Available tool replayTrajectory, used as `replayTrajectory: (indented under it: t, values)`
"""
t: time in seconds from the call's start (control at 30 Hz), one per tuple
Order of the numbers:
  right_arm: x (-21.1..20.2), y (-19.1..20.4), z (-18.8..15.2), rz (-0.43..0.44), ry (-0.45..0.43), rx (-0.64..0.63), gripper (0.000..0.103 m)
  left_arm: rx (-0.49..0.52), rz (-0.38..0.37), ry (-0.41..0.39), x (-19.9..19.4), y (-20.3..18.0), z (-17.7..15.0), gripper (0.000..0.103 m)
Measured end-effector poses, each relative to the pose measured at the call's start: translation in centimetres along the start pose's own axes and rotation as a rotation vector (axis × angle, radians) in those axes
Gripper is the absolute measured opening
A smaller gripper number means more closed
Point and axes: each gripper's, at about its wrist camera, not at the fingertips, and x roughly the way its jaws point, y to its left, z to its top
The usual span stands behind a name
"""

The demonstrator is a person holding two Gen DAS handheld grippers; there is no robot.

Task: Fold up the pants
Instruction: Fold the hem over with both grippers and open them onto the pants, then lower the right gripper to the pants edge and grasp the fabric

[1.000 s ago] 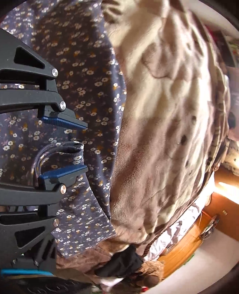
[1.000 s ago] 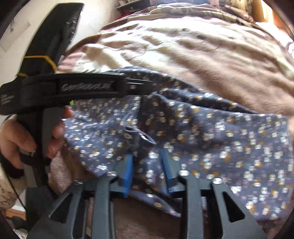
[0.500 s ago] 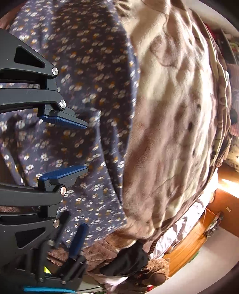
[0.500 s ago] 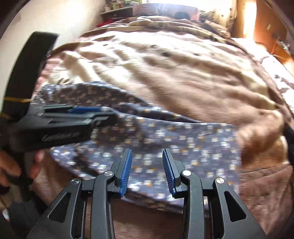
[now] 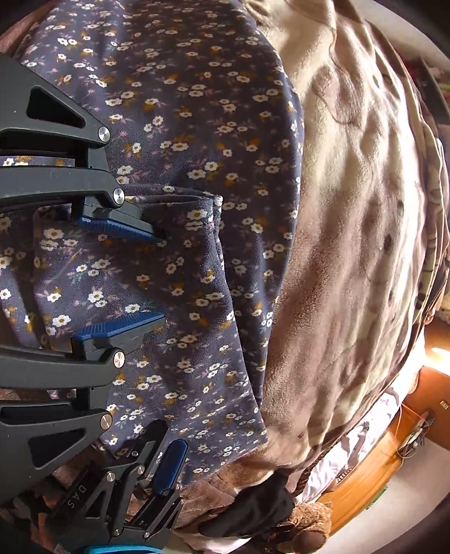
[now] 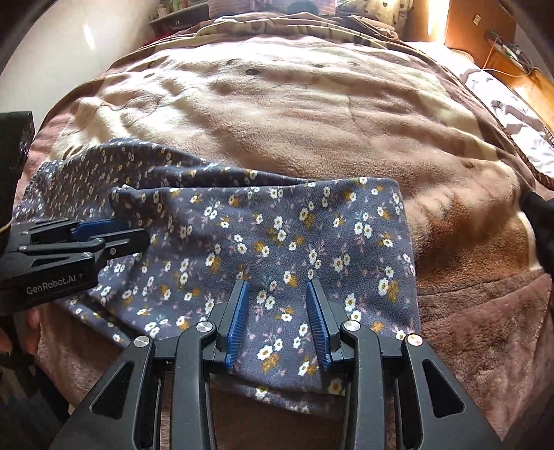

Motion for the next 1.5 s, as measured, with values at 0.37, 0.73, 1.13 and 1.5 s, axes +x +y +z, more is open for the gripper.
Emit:
replayTrajectory:
  t: [0.37, 0.73, 1.13, 1.5]
  values:
    - [0.8, -0.2, -0.4, 0.017, -0.005, -0.008, 0.036, -0.025, 0.011, -0.009, 0.7, -0.2, -0.3, 0.042]
    - [0.8, 0.0, -0.5, 0.014, -0.009, -0.033, 0.036, -0.027, 0.008, -0.014, 0.9, 0.0, -0.2, 0.043]
    - [-0.9, -3.3, -0.5, -0.004, 0.025, 0.003, 0.036, -0.033, -0.091, -0.008, -0.6, 1.9, -0.3, 0.043]
    - [-2.1, -7.4, 1.0, -0.030, -0.030, 0.240, 0.036, -0.183, 0.053, -0.126, -6.7, 10.3, -1.1, 0.043]
